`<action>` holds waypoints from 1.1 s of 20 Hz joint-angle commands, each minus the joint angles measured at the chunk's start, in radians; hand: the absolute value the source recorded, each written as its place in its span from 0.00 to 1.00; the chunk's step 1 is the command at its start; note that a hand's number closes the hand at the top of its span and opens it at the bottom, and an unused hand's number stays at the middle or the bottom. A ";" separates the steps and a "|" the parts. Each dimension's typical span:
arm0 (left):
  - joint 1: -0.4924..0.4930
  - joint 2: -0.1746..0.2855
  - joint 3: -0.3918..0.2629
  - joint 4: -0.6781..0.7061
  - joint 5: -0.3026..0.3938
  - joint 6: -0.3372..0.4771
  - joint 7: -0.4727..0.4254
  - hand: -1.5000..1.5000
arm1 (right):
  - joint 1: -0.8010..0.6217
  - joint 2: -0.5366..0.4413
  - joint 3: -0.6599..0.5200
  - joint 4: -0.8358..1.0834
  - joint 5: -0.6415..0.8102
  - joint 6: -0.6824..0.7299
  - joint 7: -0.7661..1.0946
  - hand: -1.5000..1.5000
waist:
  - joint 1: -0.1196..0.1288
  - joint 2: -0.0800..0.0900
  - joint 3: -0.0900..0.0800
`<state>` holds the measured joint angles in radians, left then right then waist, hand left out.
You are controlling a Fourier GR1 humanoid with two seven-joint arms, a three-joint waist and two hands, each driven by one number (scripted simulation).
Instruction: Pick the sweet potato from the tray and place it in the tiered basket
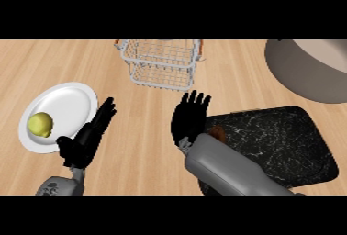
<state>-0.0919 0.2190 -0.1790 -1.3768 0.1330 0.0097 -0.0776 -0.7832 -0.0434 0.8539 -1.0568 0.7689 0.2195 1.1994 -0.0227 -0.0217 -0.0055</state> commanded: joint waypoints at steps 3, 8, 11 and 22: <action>-0.018 0.010 0.018 0.016 0.014 -0.027 -0.014 0.50 | -0.016 0.041 0.022 -0.052 0.101 0.130 0.286 0.00 | -0.003 0.003 0.002; 0.022 -0.006 0.005 0.005 -0.003 -0.001 -0.016 0.50 | 0.051 0.034 -0.029 0.055 0.158 0.181 0.287 0.00 | -0.015 0.003 0.003; -0.003 0.009 0.018 0.008 0.005 -0.019 -0.011 0.50 | 0.072 0.042 -0.088 0.047 0.179 0.194 0.287 0.00 | -0.012 0.006 0.004; -0.037 0.012 0.044 0.034 0.012 -0.030 -0.007 0.50 | 0.261 -0.010 -0.141 -0.112 0.328 0.203 0.272 0.00 | -0.014 0.012 0.004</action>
<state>-0.1016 0.2177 -0.1526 -1.3573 0.1334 -0.0049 -0.0995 -0.5929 -0.0594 0.6942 -1.1616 1.0389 0.3436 1.2241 -0.0287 -0.0222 -0.0029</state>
